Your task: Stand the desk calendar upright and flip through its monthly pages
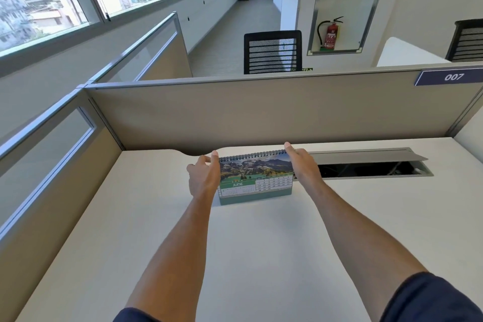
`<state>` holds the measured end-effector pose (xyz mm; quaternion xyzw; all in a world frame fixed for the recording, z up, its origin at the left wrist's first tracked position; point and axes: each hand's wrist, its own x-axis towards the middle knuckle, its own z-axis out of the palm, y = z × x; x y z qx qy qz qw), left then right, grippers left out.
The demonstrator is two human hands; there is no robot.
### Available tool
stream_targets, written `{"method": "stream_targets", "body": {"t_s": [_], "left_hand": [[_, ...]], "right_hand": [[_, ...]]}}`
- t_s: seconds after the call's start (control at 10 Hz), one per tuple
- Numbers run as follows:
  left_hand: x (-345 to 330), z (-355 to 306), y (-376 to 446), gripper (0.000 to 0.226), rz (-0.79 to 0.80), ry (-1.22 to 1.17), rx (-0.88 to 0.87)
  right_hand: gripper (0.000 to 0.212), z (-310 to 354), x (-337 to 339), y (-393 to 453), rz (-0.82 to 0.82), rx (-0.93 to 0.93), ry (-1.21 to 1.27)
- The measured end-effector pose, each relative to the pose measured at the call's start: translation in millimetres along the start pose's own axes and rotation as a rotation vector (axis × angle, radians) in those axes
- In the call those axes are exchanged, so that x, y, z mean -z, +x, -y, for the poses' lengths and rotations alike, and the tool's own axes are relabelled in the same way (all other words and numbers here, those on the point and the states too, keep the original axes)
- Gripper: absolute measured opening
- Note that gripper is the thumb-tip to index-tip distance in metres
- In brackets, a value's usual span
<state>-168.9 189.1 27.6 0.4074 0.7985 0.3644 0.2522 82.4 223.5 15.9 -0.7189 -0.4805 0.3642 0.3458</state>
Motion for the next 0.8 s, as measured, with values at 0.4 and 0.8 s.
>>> {"method": "stream_targets", "body": {"t_s": [0.4, 0.8], "left_hand": [[-0.3, 11.4, -21.5, 0.065, -0.012, 0.49, -0.571], [7.7, 55.1, -70.0, 0.084, -0.077, 0.561, -0.782]], "right_hand": [[0.057, -11.6, 13.2, -16.9, -0.048, 0.586, -0.5], [0.065, -87.5, 39.8, -77.9, -0.21, 0.743, -0.64]]}}
